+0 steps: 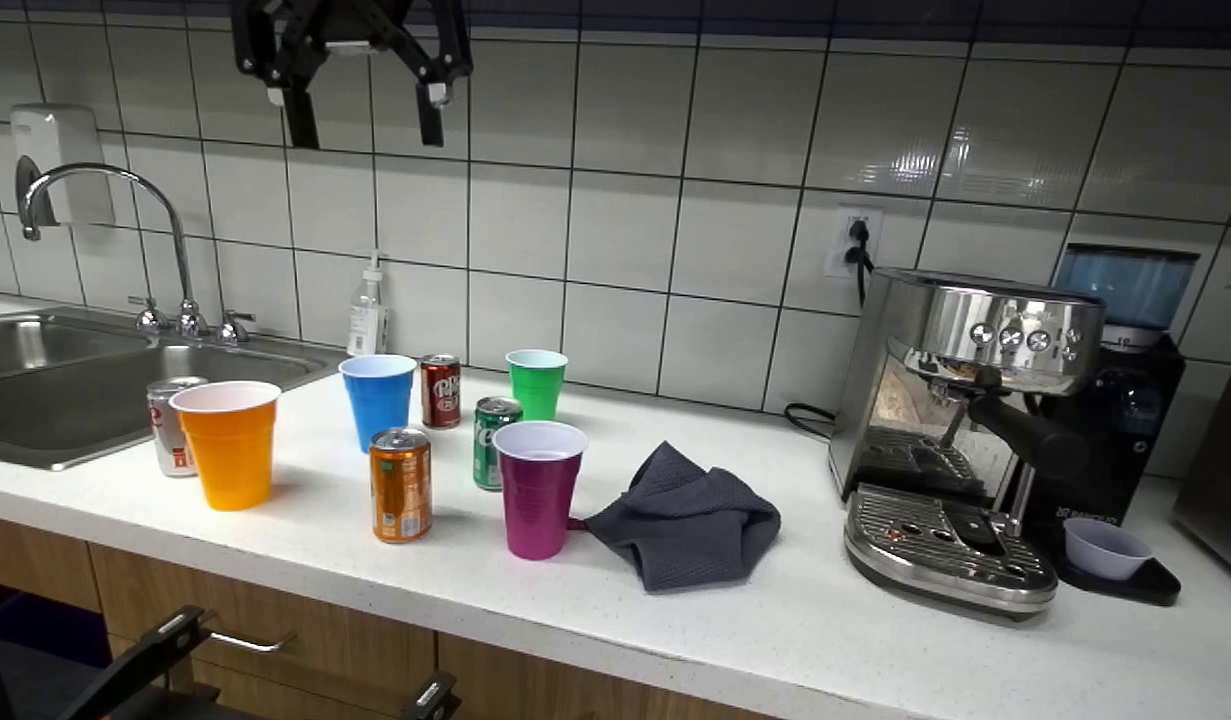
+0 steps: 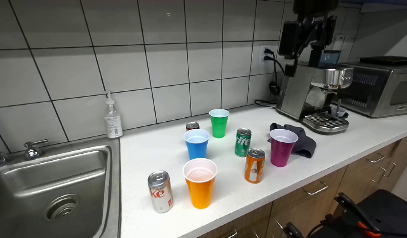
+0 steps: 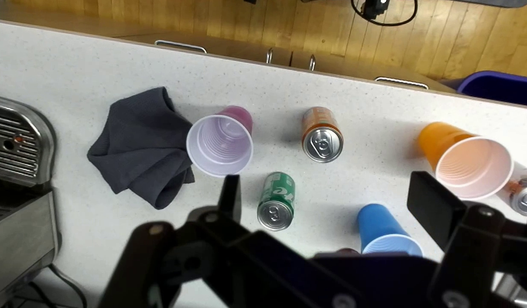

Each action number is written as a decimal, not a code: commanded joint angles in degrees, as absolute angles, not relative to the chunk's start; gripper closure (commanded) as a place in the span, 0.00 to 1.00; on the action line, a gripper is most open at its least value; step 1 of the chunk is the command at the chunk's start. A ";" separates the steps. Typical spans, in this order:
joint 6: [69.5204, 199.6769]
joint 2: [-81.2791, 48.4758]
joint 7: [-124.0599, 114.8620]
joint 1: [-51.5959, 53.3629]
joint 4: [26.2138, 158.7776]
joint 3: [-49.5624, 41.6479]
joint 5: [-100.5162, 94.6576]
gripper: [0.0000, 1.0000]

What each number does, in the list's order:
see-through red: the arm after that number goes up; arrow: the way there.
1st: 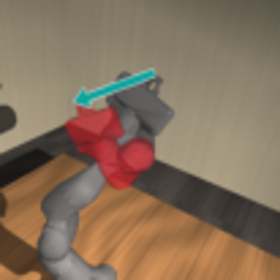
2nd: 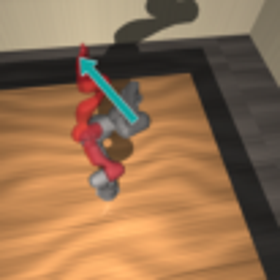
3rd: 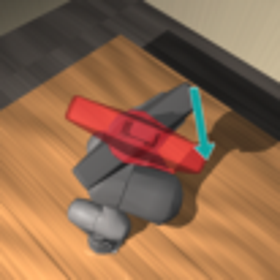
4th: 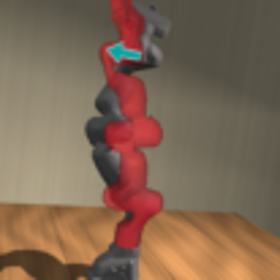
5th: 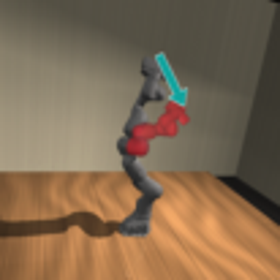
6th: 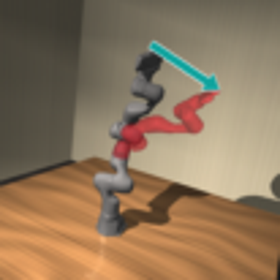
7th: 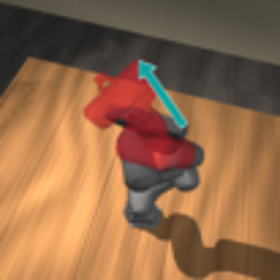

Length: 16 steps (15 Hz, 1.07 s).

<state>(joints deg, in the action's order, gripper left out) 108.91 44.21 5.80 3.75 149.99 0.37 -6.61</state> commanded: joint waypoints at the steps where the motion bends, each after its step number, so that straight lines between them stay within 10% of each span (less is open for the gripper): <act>1: 112.59 43.01 2.48 4.60 151.95 2.88 -5.16 0.00; 16: 118.35 36.67 -0.92 7.17 155.10 6.86 -3.45 0.00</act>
<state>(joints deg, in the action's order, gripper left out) 118.48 36.65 -0.86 7.16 155.19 6.90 -3.43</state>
